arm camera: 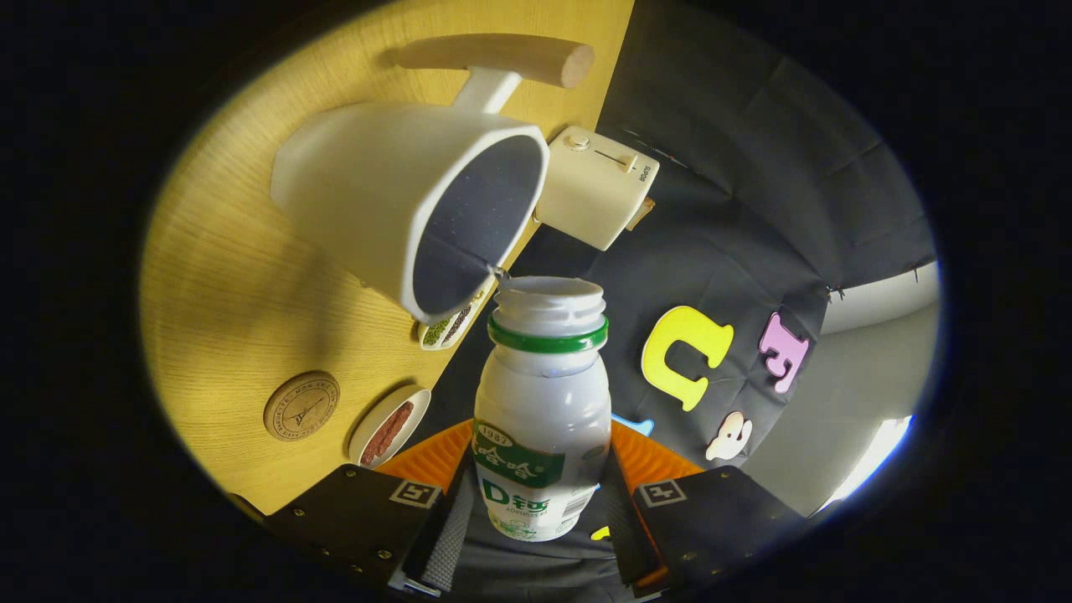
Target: Take the bottle from table, then pour the juice into the cup, finally place the bottle on the coaster
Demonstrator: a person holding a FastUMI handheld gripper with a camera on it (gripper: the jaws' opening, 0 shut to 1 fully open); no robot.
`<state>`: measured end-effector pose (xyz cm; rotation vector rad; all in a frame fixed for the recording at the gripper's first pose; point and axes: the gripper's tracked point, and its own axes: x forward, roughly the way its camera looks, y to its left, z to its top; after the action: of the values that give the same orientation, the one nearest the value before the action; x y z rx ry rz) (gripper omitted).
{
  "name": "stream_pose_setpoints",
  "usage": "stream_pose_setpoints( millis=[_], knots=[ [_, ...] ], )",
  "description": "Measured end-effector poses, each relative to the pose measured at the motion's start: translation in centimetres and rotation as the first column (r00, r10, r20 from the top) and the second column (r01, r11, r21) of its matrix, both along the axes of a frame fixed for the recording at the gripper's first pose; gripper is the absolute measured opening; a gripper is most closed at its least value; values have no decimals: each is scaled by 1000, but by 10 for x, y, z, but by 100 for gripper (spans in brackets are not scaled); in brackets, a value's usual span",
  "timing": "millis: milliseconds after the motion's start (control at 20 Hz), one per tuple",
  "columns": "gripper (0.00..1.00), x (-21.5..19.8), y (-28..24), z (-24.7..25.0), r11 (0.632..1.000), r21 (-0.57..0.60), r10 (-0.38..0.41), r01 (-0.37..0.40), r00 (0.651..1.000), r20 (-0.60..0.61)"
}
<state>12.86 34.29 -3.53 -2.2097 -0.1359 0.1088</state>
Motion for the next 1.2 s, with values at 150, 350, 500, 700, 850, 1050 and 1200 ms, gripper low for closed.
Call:
stream_pose_setpoints(
  millis=[150,350,500,700,850,1050,1200],
  knots=[
    [70,-2,-1,-3,1000,-11,3,-3,1000,2],
    [70,-1,-1,-5,1000,-27,1,-1,1000,1],
    [70,-1,-3,-5,999,-40,-5,5,1000,3],
    [70,-1,-4,-6,999,-43,-9,9,1000,5],
    [71,-2,-2,-8,999,-51,-3,3,1000,9],
    [71,-2,-1,-12,999,-44,-2,2,1000,-2],
    [71,-2,-2,-13,1000,13,-7,7,1000,-16]
  ],
)
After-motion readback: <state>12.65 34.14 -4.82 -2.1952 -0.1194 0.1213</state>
